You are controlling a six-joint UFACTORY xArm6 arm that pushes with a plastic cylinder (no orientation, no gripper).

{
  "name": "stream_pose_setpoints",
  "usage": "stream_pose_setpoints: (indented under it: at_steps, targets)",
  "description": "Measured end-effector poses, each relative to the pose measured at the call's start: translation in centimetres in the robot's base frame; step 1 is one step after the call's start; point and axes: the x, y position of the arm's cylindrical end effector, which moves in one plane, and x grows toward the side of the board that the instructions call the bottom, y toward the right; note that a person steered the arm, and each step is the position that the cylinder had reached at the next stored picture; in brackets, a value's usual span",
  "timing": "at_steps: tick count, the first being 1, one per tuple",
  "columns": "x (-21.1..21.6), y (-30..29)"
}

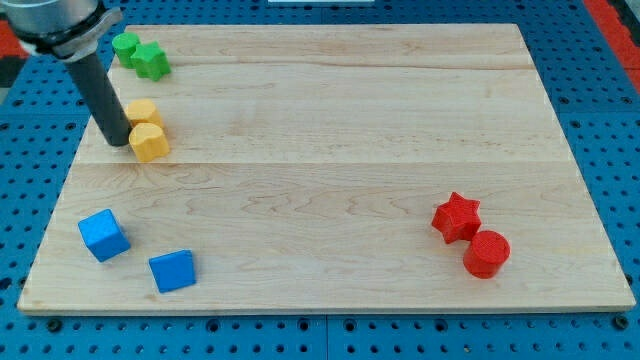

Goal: Separate the yellow heart from the yellow hexagon

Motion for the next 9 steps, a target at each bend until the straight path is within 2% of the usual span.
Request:
stream_pose_setpoints:
  at_steps: [1, 2, 3, 4, 5, 6, 7, 8, 9]
  targets:
    - [-1.6, -6.0]
    - [-5.1, -0.2]
    - [-3.6, 0.8]
    - [-0.3, -0.2]
    - [0.6, 0.5]
    - [2.5, 10.4]
    - [4.9, 16.4]
    - [5.5, 11.2]
    - [6.2, 12.5]
